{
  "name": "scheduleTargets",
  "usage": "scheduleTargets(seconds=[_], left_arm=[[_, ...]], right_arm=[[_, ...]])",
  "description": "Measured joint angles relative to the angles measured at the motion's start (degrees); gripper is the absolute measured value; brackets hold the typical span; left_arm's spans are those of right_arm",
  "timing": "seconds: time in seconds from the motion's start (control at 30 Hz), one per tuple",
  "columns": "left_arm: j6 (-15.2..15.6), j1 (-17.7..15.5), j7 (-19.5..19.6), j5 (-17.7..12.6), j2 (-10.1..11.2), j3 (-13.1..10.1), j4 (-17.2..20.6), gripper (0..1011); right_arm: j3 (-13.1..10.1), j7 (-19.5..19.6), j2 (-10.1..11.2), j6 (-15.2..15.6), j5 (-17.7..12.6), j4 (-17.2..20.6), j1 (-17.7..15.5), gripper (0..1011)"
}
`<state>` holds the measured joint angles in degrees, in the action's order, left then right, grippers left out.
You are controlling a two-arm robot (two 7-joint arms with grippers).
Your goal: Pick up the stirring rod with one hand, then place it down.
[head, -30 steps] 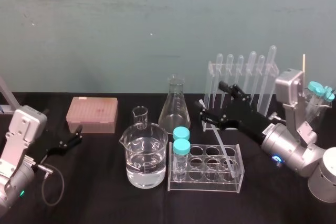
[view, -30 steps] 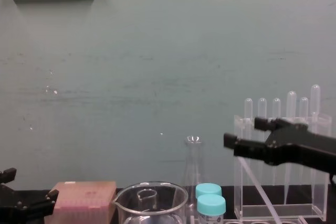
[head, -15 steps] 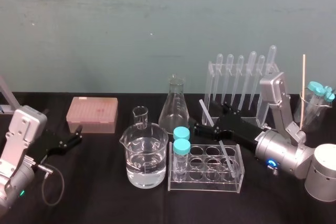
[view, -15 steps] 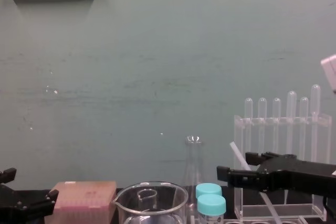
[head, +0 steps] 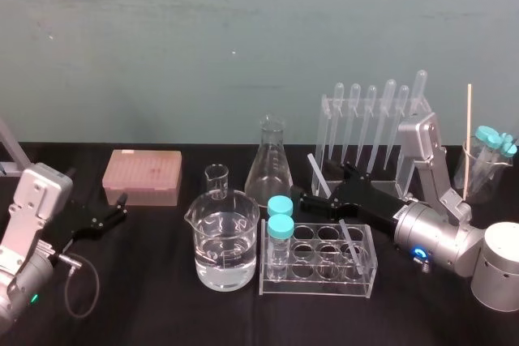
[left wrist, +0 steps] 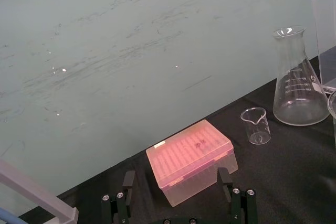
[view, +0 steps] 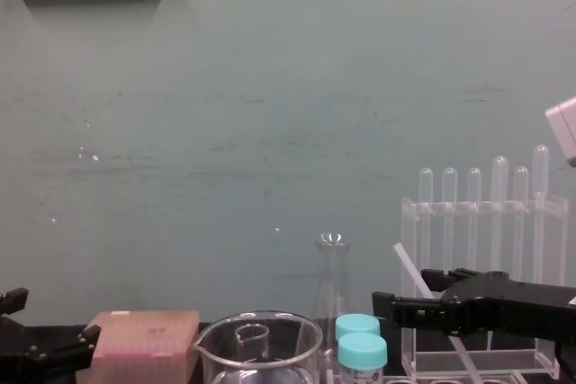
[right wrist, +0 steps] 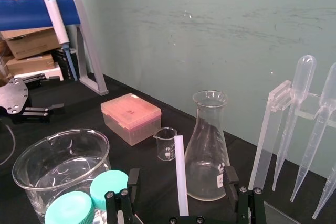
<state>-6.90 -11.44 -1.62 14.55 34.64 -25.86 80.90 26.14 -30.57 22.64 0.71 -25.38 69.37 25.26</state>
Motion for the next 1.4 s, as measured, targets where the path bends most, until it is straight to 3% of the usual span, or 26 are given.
scheduleTargets(seconds=[0.5, 0.9, 1.0, 1.1, 1.4], left_arm=[[0.00, 0.00, 0.00, 0.00, 0.00, 0.00, 0.00, 1000], [0.00, 0.00, 0.00, 0.00, 0.00, 0.00, 0.00, 1000], [0.00, 0.00, 0.00, 0.00, 0.00, 0.00, 0.00, 1000], [0.00, 0.00, 0.00, 0.00, 0.00, 0.00, 0.00, 1000], [0.00, 0.00, 0.00, 0.00, 0.00, 0.00, 0.00, 1000]], right_arm=[[0.04, 0.01, 0.02, -0.14, -0.04, 0.01, 0.01, 982], [0.05, 0.01, 0.02, -0.24, -0.04, 0.01, 0.01, 684], [0.05, 0.01, 0.02, -0.25, -0.05, 0.01, 0.01, 543], [0.05, 0.01, 0.02, -0.25, -0.05, 0.01, 0.01, 483], [0.05, 0.01, 0.02, -0.25, -0.05, 0.01, 0.01, 179]])
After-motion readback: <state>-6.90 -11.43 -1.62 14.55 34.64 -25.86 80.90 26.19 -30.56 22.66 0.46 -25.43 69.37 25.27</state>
